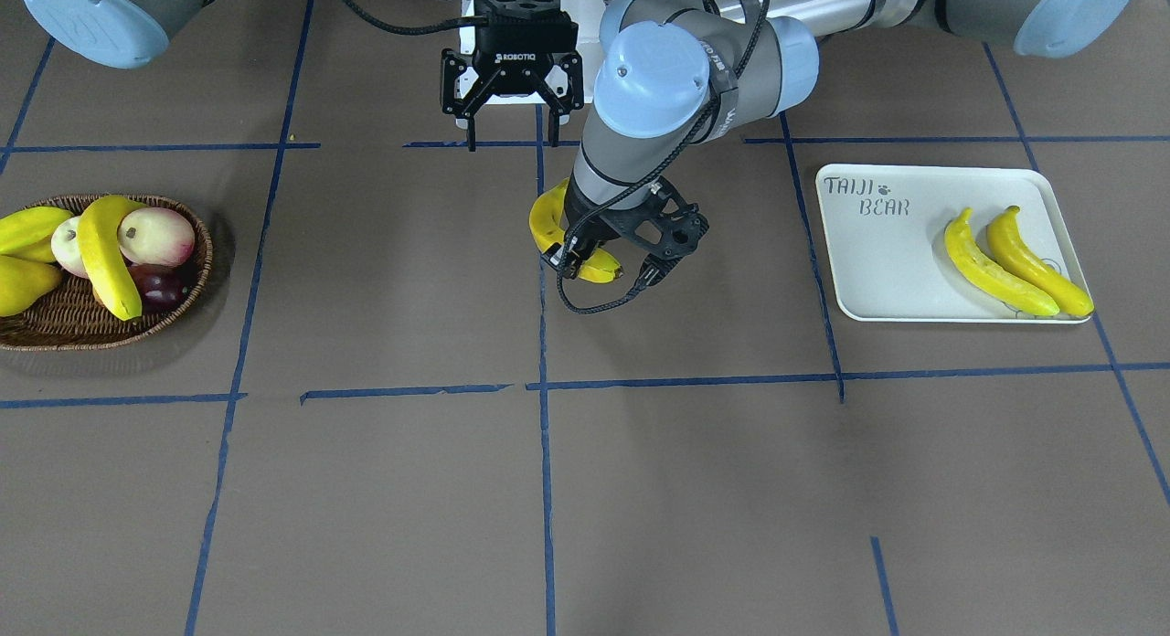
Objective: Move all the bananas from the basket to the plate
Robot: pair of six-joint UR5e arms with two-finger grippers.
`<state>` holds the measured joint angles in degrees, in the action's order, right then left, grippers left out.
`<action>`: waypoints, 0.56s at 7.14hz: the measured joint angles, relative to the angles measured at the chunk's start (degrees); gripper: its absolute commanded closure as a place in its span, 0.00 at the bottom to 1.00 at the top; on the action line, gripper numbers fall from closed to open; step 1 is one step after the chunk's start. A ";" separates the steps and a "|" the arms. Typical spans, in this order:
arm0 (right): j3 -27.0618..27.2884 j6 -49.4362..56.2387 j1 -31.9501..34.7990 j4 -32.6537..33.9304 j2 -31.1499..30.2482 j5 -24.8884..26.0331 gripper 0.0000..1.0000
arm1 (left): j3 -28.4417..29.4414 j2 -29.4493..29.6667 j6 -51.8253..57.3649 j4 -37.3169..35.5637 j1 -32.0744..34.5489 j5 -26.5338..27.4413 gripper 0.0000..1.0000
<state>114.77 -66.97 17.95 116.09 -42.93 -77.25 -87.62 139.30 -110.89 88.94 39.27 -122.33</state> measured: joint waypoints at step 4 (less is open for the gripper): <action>4.45 5.18 7.78 0.59 -4.15 -13.01 0.00 | -12.92 -15.03 10.21 -0.96 4.73 0.16 1.00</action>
<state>119.23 -61.79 25.73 116.68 -47.09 -90.25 -100.54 124.27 -100.67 87.98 44.00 -122.18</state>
